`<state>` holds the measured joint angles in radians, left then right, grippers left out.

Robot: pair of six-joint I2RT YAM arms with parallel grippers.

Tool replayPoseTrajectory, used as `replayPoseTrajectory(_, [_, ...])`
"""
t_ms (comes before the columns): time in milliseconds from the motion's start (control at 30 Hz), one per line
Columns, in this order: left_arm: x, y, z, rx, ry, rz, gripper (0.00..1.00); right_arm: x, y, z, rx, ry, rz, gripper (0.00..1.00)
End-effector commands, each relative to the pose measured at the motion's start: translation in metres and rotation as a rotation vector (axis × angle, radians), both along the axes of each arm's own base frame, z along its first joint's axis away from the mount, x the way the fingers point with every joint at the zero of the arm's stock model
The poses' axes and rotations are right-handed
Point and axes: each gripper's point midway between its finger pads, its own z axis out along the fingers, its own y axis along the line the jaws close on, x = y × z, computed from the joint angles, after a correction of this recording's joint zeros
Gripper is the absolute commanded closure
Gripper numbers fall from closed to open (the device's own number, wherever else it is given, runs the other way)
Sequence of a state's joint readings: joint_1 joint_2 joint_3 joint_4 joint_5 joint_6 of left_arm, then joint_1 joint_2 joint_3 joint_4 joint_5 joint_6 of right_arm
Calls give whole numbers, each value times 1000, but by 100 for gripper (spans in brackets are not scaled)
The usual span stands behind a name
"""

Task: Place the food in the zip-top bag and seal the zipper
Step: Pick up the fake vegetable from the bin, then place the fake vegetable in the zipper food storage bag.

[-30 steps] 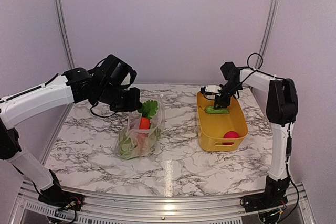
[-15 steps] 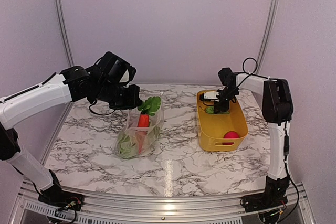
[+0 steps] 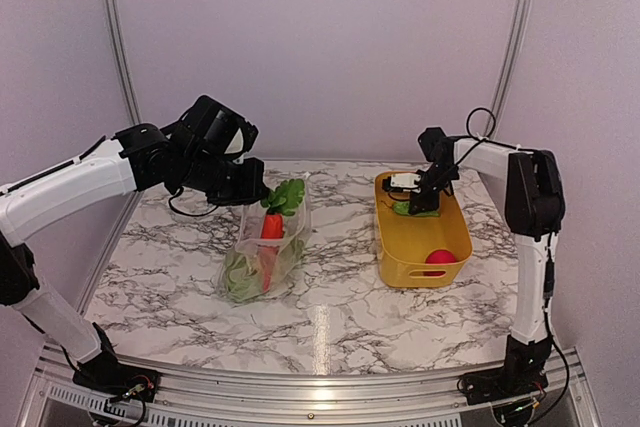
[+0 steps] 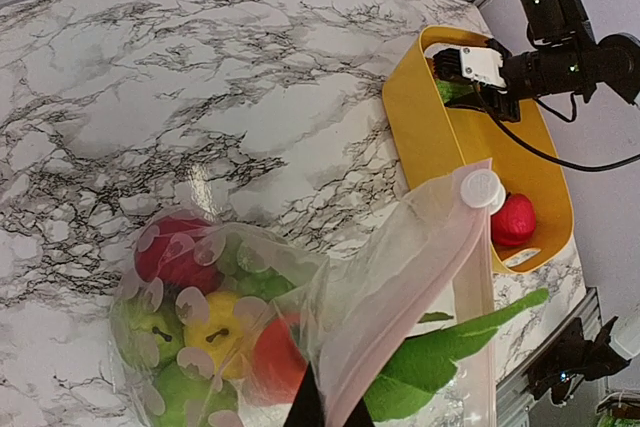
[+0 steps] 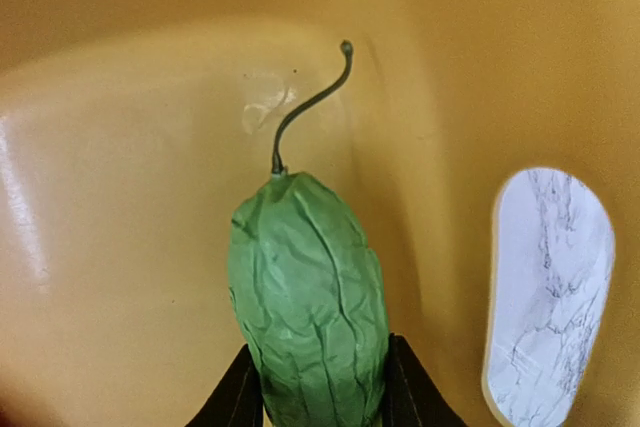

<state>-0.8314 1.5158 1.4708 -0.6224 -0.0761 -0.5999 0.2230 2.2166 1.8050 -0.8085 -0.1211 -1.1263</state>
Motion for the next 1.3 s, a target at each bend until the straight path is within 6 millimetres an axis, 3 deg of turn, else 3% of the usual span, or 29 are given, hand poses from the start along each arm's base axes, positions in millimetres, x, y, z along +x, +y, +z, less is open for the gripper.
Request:
replayPoseTrajectory(0, [9,-6,11,-33,-33,-15,100,-16,18,92,132,-80,-8,88])
replayPoseTrajectory(133, [11,-8,8,-41,-30,-17,100,-44,45,154,265,-77,15,88])
replayPoseTrajectory(333, [13,-12,5,-50,-23,-25,100,-110,136,245,464,-119,226,87])
replayPoseTrajectory(433, [13,-14,6,-56,-20,-29,100,-153,185,280,585,-116,358,87])
replayPoseTrajectory(567, [12,-16,9,-73,-19,-37,100,-212,238,308,727,-80,536,87])
replayPoseTrajectory(667, [7,-18,10,-97,-12,-60,100,-246,268,310,777,-46,642,88])
replayPoseTrajectory(767, [1,-20,13,-134,-7,-79,100,-264,287,302,801,-10,709,88])
replayPoseTrajectory(967, [-11,-24,28,-231,-17,-117,100,-282,306,288,848,60,790,88])
replayPoseTrajectory(1267, [-26,-24,50,-365,-47,-150,100,-289,314,271,933,17,842,82])
